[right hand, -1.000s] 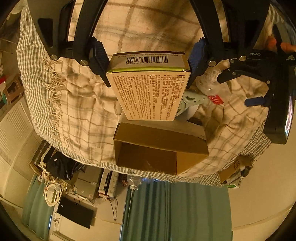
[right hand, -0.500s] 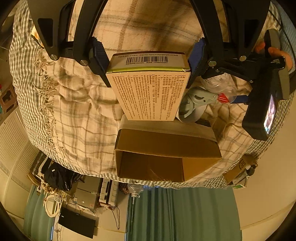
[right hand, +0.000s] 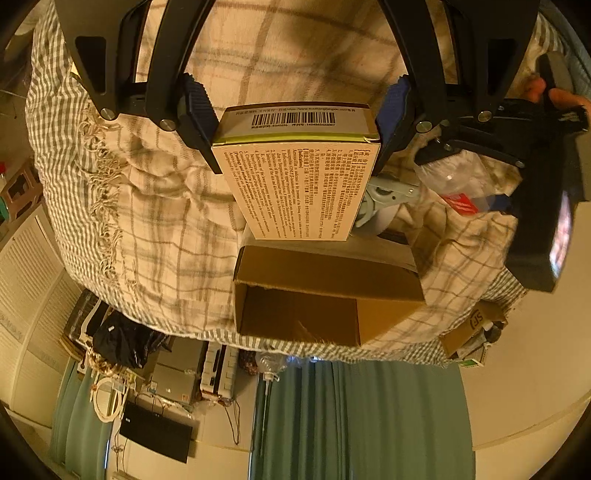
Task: Organize objects
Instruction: 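Grasp the clear red-labelled jar with the left tool while the right tool holds the product box, then carry the jar and product box over the cardboard box with both tools, then open both tools to drop the jar and product box into the box, then grasp the white tape roll with the left tool while the right tool grasps the white plush toy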
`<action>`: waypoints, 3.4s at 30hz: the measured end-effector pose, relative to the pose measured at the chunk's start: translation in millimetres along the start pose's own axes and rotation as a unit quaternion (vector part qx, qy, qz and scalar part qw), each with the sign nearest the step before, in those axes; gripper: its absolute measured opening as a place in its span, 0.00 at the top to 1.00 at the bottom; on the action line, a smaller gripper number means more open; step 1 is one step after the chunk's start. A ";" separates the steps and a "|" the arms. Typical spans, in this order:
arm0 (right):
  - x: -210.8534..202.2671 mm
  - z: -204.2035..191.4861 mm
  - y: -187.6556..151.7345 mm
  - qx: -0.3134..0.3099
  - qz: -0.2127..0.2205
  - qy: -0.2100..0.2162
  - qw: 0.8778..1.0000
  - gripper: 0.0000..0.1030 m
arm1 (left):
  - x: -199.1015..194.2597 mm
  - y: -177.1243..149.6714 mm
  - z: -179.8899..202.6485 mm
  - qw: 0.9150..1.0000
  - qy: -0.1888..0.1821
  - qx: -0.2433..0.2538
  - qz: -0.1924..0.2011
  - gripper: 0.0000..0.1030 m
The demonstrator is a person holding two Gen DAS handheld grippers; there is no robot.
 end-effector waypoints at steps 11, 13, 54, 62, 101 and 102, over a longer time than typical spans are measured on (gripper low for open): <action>-60.4 -19.4 13.3 -0.030 0.059 0.011 0.998 0.28 | -93.0 30.8 -13.6 0.995 0.042 -0.023 0.085 0.08; -69.5 -21.7 20.7 -0.034 0.071 0.015 0.997 0.28 | -104.3 37.5 -15.5 0.994 0.045 -0.025 0.093 0.08; 119.8 3.6 196.4 0.024 0.023 0.041 0.999 0.28 | 52.7 195.0 -51.9 0.997 0.035 0.023 0.063 0.08; 106.8 7.5 199.8 0.044 0.043 0.047 0.997 0.10 | 46.5 190.8 -52.6 0.997 0.047 0.025 0.064 0.00; -149.1 8.1 80.2 -0.015 0.156 0.007 0.988 0.00 | -161.0 60.4 -21.8 0.980 0.093 -0.074 0.160 0.00; -143.4 9.6 76.1 -0.014 0.152 0.008 0.988 0.00 | -153.4 54.8 -19.9 0.980 0.093 -0.080 0.155 0.00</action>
Point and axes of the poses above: each gripper's, at about its wrist camera, not at the fingertips, and x roughly the way its jaws point, z to its right, y to its top, the point moved 3 cm from there along x, roughly the way its jaws point, and after that the axes turned 15 degrees about x, right-handed, at the moved point
